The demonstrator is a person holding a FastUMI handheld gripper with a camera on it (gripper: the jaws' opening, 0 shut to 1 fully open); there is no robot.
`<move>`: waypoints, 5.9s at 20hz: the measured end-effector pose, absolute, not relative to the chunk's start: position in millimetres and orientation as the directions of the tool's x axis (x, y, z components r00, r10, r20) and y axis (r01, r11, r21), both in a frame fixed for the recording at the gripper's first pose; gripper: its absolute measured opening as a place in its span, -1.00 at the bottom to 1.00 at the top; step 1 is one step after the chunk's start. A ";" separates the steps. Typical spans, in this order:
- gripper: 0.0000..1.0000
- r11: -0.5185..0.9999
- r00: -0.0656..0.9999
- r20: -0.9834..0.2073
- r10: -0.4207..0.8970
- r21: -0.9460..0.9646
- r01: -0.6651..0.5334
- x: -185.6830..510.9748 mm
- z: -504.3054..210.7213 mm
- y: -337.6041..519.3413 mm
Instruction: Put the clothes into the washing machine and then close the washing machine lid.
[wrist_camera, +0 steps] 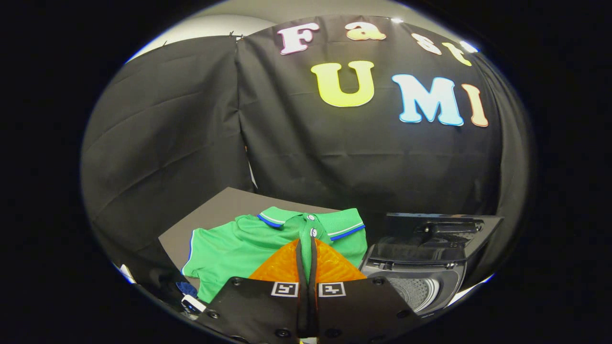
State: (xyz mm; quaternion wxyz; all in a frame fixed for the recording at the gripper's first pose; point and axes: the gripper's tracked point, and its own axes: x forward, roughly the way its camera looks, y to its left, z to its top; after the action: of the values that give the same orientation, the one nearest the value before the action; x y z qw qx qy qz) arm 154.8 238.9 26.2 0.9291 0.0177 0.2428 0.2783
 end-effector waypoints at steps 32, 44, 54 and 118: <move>-0.97 0.948 0.797 -0.514 0.319 0.168 -0.271 193.7 -44.9 24.8; -0.96 0.967 0.790 -0.559 0.253 0.116 -0.228 203.3 -111.9 -5.9; -0.59 0.973 0.786 -0.575 0.229 0.108 -0.205 203.1 -141.1 -3.6; 0.96 0.991 0.958 -0.256 0.127 0.066 -0.114 325.6 -59.1 8.2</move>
State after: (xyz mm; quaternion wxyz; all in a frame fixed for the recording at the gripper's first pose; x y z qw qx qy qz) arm 325.6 8.2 -59.1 0.9892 0.0253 0.1312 0.0608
